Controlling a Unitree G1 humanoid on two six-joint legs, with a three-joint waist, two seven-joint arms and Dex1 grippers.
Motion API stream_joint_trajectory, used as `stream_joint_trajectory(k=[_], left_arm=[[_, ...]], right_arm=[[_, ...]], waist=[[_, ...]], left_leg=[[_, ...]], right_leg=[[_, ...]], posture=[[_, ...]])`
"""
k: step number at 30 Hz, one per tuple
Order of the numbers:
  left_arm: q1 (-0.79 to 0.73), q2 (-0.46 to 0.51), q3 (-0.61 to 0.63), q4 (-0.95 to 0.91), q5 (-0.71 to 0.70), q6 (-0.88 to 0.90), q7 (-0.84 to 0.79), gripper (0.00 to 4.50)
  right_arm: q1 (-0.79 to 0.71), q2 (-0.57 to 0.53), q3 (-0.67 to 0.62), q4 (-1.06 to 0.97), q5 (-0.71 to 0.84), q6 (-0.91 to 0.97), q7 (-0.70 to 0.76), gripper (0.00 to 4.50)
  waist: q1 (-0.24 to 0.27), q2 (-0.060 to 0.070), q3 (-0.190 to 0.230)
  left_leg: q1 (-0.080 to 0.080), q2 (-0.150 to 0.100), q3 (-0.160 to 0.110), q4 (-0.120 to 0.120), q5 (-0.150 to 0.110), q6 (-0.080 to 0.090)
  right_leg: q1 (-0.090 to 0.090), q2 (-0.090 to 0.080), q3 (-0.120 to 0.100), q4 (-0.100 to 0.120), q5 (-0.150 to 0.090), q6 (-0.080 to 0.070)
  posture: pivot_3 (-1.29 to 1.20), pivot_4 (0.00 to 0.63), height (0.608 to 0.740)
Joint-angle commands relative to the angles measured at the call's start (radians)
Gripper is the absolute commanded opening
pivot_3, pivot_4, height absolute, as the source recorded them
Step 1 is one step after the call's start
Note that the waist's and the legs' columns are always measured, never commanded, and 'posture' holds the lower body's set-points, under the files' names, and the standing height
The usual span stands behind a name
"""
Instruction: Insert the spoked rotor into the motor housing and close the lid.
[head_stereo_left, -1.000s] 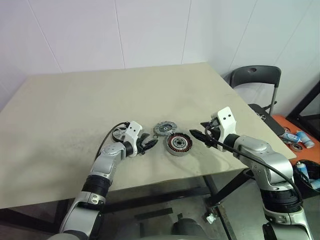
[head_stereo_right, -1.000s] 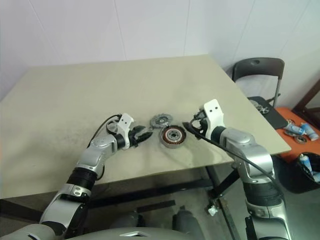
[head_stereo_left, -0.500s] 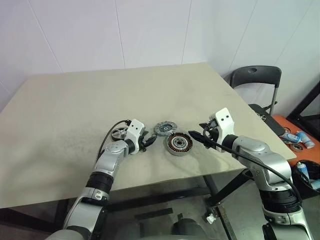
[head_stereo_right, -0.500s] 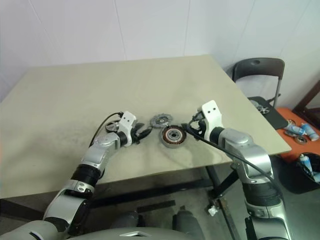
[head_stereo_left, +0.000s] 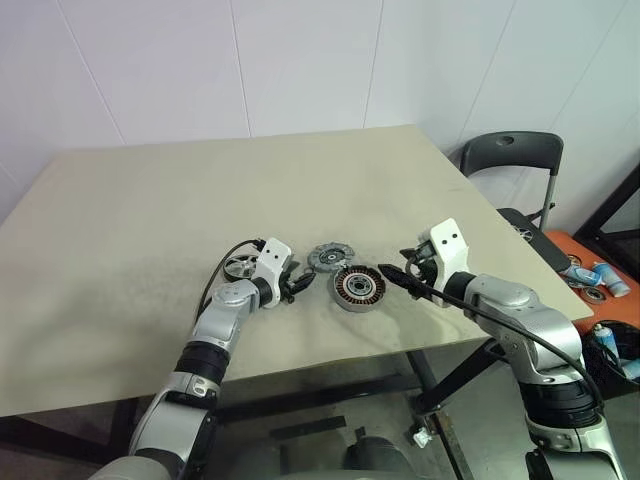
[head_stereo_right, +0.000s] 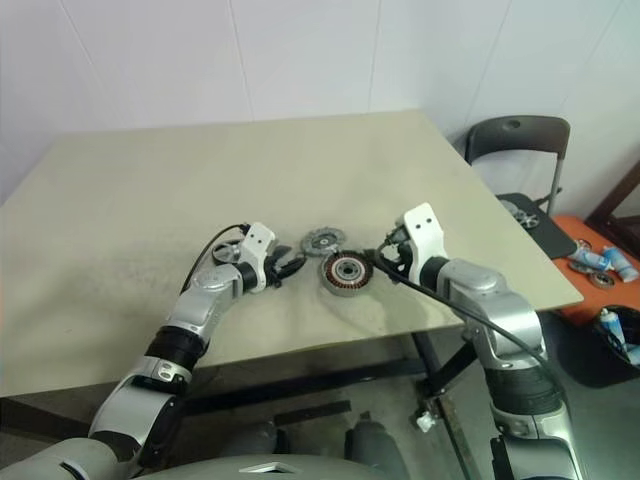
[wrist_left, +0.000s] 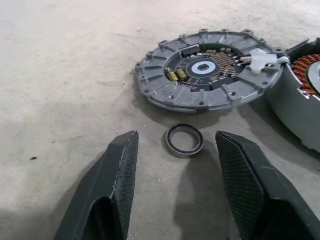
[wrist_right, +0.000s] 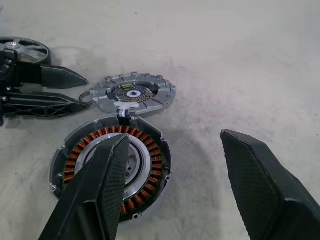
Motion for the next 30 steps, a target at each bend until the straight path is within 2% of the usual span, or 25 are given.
stream_joint_trajectory(k=[1,11,30], left_arm=[[-0.023,-0.010,-0.036,-0.017,0.010,0.035,-0.029,2.61],[-0.035,-0.012,-0.072,-0.097,0.032,0.129,-0.027,2.61],[-0.068,-0.018,-0.061,0.008,0.066,0.117,0.071,2.61]], right_arm=[[-0.003,0.000,-0.004,-0.024,-0.003,-0.018,-0.003,3.05],[0.011,-0.001,0.009,-0.027,-0.015,-0.022,-0.005,3.05],[0.044,-0.008,0.016,-0.037,-0.034,-0.029,-0.014,3.05]], waist=[[0.000,0.000,0.000],[-0.001,0.000,0.000],[-0.001,0.000,0.000]], left_leg=[[0.000,0.000,0.000,0.000,0.000,0.000],[0.000,0.000,0.000,0.000,0.000,0.000],[0.001,0.000,0.000,0.001,0.000,0.000]], right_leg=[[0.000,0.000,0.000,0.000,0.000,0.000],[0.000,0.000,0.000,0.000,0.000,0.000],[0.002,0.000,0.000,0.000,0.000,0.000]], posture=[[0.00,0.000,0.740],[0.00,0.000,0.740],[0.00,0.000,0.740]])
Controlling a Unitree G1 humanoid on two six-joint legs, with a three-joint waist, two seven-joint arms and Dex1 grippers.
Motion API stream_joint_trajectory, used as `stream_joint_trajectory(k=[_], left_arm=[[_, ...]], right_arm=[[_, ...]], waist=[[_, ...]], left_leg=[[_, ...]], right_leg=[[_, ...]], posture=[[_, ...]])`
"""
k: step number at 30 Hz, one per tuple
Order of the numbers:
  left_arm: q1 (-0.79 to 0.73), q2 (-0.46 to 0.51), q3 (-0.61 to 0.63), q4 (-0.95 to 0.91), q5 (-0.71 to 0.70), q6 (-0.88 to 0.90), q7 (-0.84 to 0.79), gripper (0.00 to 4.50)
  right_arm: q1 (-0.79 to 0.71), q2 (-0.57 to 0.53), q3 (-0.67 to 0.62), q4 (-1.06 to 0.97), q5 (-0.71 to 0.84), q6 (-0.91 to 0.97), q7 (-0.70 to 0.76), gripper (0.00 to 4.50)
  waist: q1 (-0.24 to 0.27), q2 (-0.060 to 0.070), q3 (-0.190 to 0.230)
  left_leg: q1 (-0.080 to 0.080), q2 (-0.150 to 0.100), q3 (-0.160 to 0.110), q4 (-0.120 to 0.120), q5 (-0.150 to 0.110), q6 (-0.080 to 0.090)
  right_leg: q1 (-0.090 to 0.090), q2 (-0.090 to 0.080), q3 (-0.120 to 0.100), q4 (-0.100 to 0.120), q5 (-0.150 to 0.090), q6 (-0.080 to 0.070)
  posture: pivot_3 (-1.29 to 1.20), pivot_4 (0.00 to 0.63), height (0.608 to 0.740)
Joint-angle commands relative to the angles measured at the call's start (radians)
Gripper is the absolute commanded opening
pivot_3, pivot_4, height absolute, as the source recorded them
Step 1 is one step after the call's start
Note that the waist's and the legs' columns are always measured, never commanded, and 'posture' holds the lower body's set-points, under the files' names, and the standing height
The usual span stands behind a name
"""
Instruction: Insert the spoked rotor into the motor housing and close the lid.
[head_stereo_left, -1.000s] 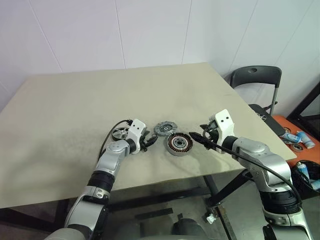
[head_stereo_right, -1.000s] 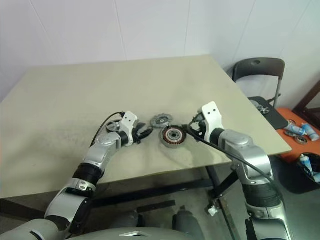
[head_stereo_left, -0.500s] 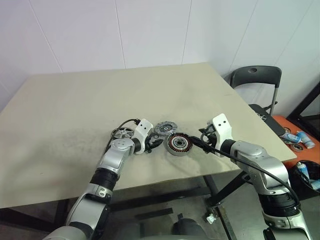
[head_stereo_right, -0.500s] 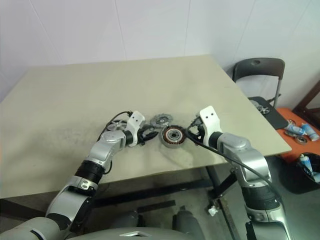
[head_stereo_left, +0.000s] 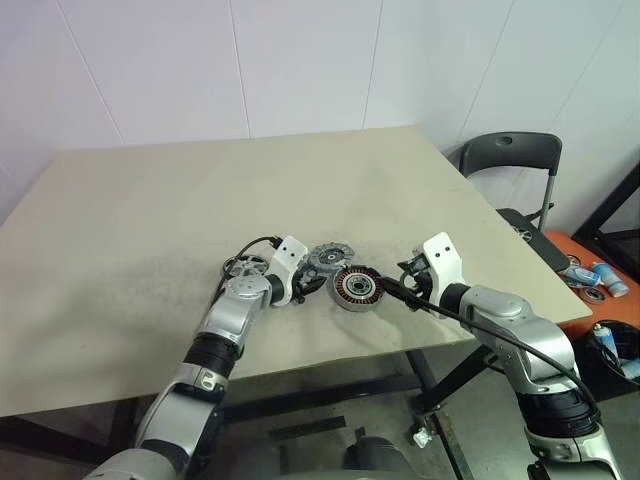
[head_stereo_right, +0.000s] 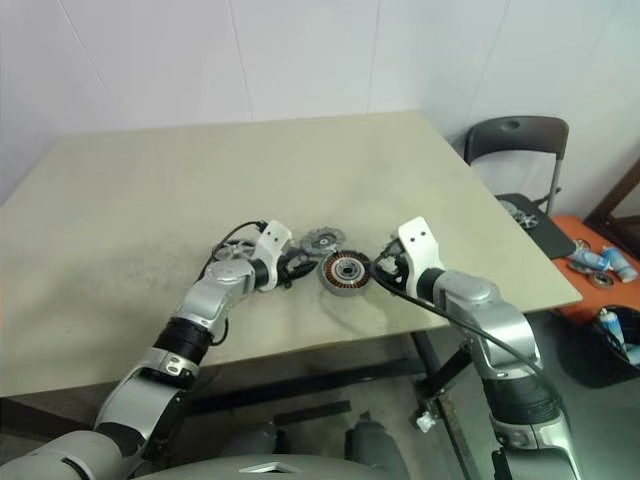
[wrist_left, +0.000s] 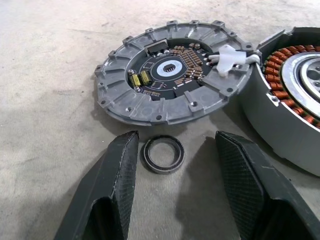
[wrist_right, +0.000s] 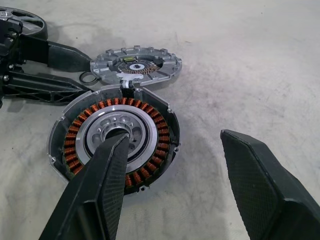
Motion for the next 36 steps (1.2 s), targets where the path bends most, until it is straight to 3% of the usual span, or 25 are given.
stream_joint_trajectory(k=[1,10,13,16,29,31,36], left_arm=[[-0.019,-0.003,0.001,0.040,0.026,0.000,0.040,2.61],[-0.025,0.000,0.000,0.071,0.037,-0.016,0.051,2.61],[-0.028,0.002,0.003,0.075,0.036,-0.018,0.053,1.95],[-0.032,0.005,0.002,0.077,0.035,-0.009,0.054,0.99],[-0.007,0.019,-0.009,0.047,0.019,-0.002,-0.011,0.99],[-0.001,0.019,-0.009,0.028,0.012,0.003,-0.026,0.78],[0.003,0.032,-0.016,0.018,0.033,0.012,-0.019,0.74]], right_arm=[[0.001,-0.008,-0.018,-0.039,-0.006,-0.015,-0.007,3.05],[0.014,-0.009,-0.017,-0.054,-0.005,-0.009,-0.018,3.05],[0.010,-0.008,-0.015,-0.048,-0.006,-0.011,-0.020,3.05],[-0.002,-0.005,-0.013,-0.039,-0.008,-0.013,-0.021,3.05],[-0.006,0.003,-0.009,-0.034,-0.017,-0.018,-0.024,3.05],[-0.006,0.003,-0.011,-0.035,-0.017,-0.018,-0.023,3.05],[-0.003,0.007,-0.011,-0.035,-0.019,-0.019,-0.022,3.05]], waist=[[0.000,0.000,0.000],[-0.001,0.000,0.000],[-0.001,0.000,0.000],[-0.001,0.000,0.000],[-0.003,0.000,0.000],[-0.003,0.000,0.000],[-0.002,0.000,0.000]], left_leg=[[0.000,0.000,0.000,0.000,0.000,0.000],[0.003,0.000,0.000,0.001,0.000,0.000],[0.003,0.000,0.000,0.001,0.000,0.000],[0.003,0.001,0.000,0.000,0.000,0.000],[0.002,0.001,0.000,0.000,0.000,0.000],[0.001,0.001,0.000,0.000,0.000,0.000],[0.001,0.001,0.000,-0.001,0.000,0.001]], right_leg=[[0.001,0.000,0.000,0.000,0.000,0.000],[0.003,0.000,0.000,0.000,0.000,0.000],[0.003,0.000,0.000,0.000,0.000,0.000],[0.003,0.000,0.000,0.000,0.000,0.000],[0.002,0.000,0.000,-0.001,0.000,0.000],[0.002,0.000,0.000,-0.002,0.000,0.000],[0.002,0.000,0.000,-0.002,0.000,0.000]], posture=[[0.00,0.000,0.740],[0.00,0.000,0.740],[0.00,0.000,0.740],[0.00,0.000,0.740],[0.00,0.000,0.740],[0.00,0.000,0.740],[0.00,0.000,0.740]])
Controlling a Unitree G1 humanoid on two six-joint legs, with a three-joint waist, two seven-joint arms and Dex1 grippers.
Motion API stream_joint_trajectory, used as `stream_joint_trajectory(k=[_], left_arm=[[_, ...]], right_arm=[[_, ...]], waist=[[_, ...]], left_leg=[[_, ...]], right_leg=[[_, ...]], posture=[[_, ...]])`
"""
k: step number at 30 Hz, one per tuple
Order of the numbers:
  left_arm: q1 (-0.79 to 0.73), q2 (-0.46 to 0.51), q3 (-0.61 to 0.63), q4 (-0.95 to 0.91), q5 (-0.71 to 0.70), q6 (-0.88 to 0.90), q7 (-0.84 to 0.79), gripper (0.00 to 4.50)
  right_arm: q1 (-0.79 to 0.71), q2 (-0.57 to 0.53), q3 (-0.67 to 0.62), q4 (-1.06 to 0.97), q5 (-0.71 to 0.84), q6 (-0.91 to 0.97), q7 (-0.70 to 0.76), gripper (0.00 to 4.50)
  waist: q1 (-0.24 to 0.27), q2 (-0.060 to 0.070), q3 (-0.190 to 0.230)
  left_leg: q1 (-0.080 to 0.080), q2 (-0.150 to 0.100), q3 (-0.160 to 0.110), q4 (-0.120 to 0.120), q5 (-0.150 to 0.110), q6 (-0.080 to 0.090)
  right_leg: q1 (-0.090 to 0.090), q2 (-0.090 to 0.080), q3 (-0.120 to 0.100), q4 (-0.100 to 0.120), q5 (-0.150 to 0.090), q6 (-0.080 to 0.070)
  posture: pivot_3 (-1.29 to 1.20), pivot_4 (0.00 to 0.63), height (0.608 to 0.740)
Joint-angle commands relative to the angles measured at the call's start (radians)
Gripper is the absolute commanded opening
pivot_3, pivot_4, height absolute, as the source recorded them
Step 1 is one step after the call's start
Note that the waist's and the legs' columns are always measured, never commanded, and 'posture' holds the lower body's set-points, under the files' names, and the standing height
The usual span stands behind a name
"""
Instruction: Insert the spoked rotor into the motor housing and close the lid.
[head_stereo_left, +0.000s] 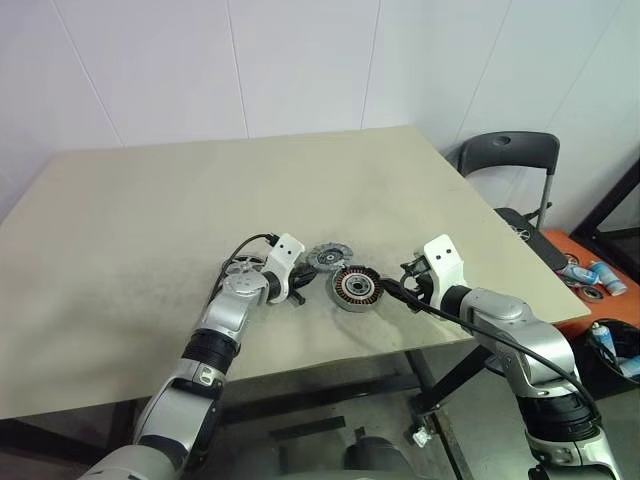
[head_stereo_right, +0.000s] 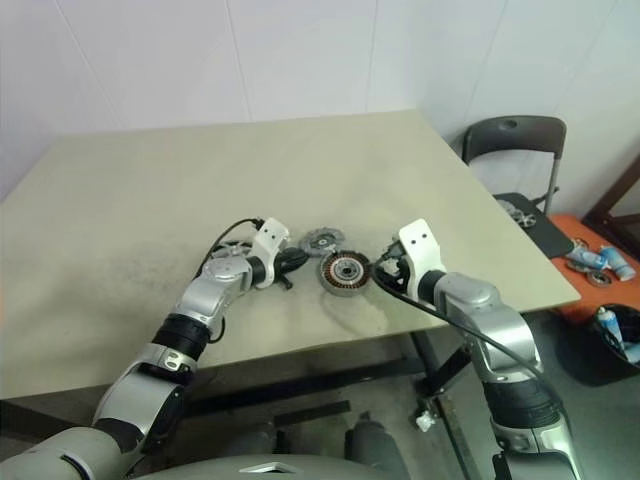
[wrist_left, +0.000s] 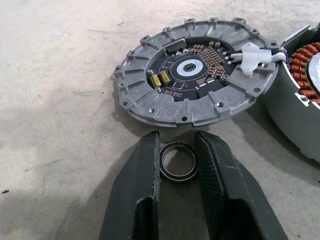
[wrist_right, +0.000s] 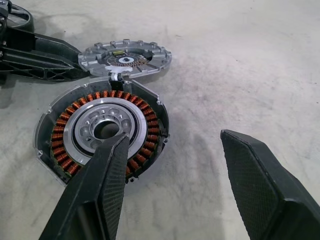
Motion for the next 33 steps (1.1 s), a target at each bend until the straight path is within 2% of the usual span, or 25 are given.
stream_joint_trajectory(k=[1,5,13,18,22,28,33], left_arm=[[0.023,0.021,-0.018,-0.021,0.011,0.022,-0.030,0.74],[0.068,0.080,0.003,-0.123,-0.037,0.017,-0.124,0.74],[0.080,0.161,0.066,-0.153,-0.097,0.026,-0.179,0.74],[0.090,0.156,0.097,-0.223,-0.166,-0.037,-0.241,0.74],[0.089,0.128,0.145,-0.294,-0.285,0.022,-0.302,0.74],[0.077,0.151,0.099,-0.328,-0.273,0.022,-0.342,0.74],[0.077,0.147,0.022,-0.350,-0.230,-0.020,-0.374,0.74]], right_arm=[[-0.019,0.007,-0.011,-0.022,-0.001,-0.019,-0.004,3.05],[-0.019,0.010,-0.008,-0.017,-0.003,-0.023,-0.003,3.05],[-0.031,0.016,0.002,-0.002,-0.003,-0.033,0.007,3.05],[-0.031,0.027,-0.005,-0.003,0.010,-0.041,0.013,3.05],[-0.038,0.044,-0.043,-0.028,0.048,-0.034,0.024,3.05],[-0.048,0.041,-0.059,-0.024,0.058,-0.033,0.017,3.05],[-0.073,0.076,-0.174,-0.037,0.157,-0.025,0.018,3.05]], waist=[[-0.001,0.000,0.000],[-0.005,0.000,0.000],[-0.004,0.000,0.000],[0.000,0.000,0.000],[0.001,0.000,0.000],[-0.003,0.000,0.000],[0.001,0.000,0.000]], left_leg=[[0.000,0.000,0.000,0.000,0.000,0.000],[0.000,0.001,0.000,-0.001,0.000,0.000],[-0.001,0.001,0.000,-0.001,0.000,0.000],[-0.002,0.001,0.000,-0.001,0.000,0.000],[-0.002,0.001,0.000,-0.001,0.000,0.000],[-0.002,0.001,0.000,-0.001,0.000,0.000],[-0.002,0.001,0.001,-0.001,0.000,0.000]], right_leg=[[0.000,0.000,0.000,0.000,0.000,0.000],[-0.001,0.000,0.000,0.000,0.000,0.000],[-0.001,0.000,0.000,0.000,0.000,0.000],[-0.002,0.000,0.000,0.000,0.000,0.000],[-0.002,-0.001,0.000,0.000,0.000,0.000],[-0.002,0.001,0.000,0.000,0.000,0.000],[-0.002,0.000,0.000,0.000,0.000,0.000]], posture=[[0.00,0.000,0.740],[0.00,0.000,0.740],[0.00,0.000,0.740],[0.00,0.000,0.740],[0.00,0.000,0.740],[0.00,0.000,0.740],[0.00,0.000,0.740]])
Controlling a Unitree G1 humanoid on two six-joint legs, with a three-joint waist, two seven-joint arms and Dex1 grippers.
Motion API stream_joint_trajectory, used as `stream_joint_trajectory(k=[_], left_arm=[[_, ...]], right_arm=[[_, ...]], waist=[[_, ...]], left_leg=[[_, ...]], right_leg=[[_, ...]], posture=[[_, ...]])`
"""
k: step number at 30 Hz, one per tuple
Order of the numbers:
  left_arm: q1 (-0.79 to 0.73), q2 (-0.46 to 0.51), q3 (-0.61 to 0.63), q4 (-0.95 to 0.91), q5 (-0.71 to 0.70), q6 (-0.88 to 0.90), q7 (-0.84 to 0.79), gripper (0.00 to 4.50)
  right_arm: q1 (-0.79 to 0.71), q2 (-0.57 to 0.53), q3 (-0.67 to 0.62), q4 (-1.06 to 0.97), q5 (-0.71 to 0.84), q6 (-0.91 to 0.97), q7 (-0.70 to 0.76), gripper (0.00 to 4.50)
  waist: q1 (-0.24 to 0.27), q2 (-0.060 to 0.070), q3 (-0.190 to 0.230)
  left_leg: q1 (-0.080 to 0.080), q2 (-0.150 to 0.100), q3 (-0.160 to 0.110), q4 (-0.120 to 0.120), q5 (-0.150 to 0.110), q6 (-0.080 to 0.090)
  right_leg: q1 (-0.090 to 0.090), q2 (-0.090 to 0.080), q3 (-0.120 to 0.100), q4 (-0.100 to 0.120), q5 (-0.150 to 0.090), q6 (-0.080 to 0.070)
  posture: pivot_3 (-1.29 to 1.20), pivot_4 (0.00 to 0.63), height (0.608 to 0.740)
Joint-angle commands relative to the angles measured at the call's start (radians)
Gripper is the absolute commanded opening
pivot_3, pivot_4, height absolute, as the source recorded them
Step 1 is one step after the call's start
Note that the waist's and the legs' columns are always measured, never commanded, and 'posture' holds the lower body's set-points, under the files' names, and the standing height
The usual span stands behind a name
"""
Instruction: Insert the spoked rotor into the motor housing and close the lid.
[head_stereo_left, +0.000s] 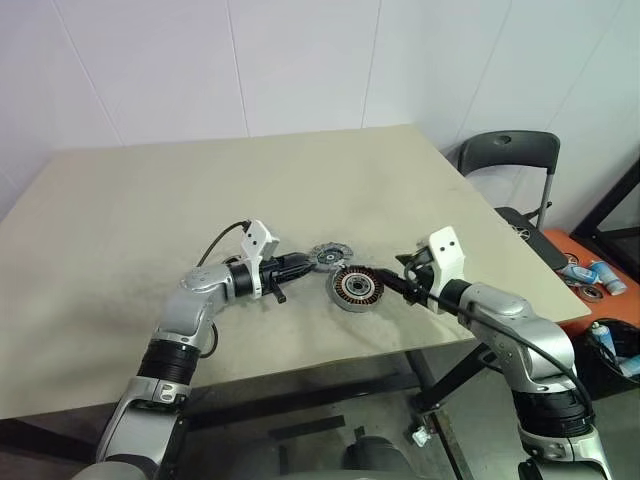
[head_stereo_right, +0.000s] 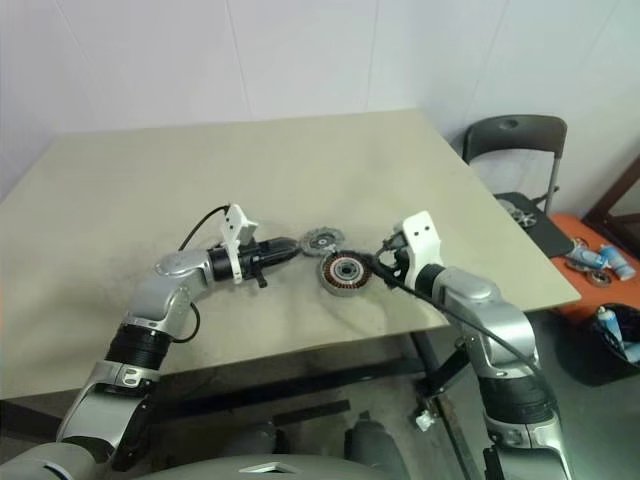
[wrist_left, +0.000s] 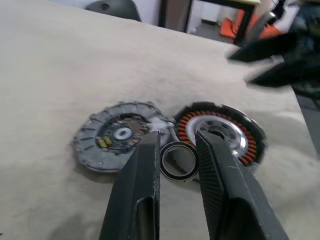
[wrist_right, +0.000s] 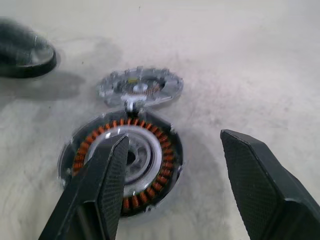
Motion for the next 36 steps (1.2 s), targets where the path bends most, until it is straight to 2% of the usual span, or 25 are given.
stream_joint_trajectory(k=[1,6,15,22,36], left_arm=[[-0.026,-0.007,-0.053,-0.050,0.028,-0.042,-0.024,0.74],[-0.058,-0.056,-0.086,-0.023,0.034,-0.049,-0.018,0.74],[-0.120,-0.112,-0.137,0.070,0.084,-0.095,-0.025,0.74],[-0.152,-0.121,-0.156,0.169,0.145,-0.168,-0.004,0.74],[-0.148,-0.168,-0.177,0.226,0.194,-0.214,-0.002,0.74]], right_arm=[[-0.042,-0.001,-0.089,-0.046,0.072,-0.009,0.008,3.05],[-0.046,-0.033,-0.125,-0.047,0.103,0.006,0.018,3.05],[-0.002,-0.029,-0.088,-0.066,0.097,0.005,-0.017,3.05],[0.012,-0.018,-0.076,-0.071,0.095,-0.004,-0.044,3.05],[0.022,-0.003,-0.053,-0.061,0.085,-0.020,-0.069,3.05]], waist=[[0.001,0.000,0.000],[0.001,0.000,0.000],[-0.003,0.000,0.000],[0.000,0.000,0.000],[0.000,0.000,0.000]], left_leg=[[0.000,0.000,0.000,0.000,0.000,0.000],[0.000,0.000,0.000,0.000,0.000,0.000],[0.000,-0.001,0.000,0.000,0.000,0.000],[0.000,-0.001,0.000,0.000,0.000,0.000],[0.000,-0.001,0.000,0.000,0.000,0.000]], right_leg=[[0.000,0.000,0.000,0.000,0.000,0.000],[0.000,0.000,0.000,0.000,0.000,0.000],[0.000,0.001,0.000,0.000,0.000,0.000],[0.000,0.001,0.000,0.000,0.000,0.000],[0.000,0.001,0.000,0.000,0.000,0.000]], posture=[[0.00,0.000,0.740],[0.00,0.000,0.740],[0.00,0.000,0.740],[0.00,0.000,0.740],[0.00,0.000,0.740]])
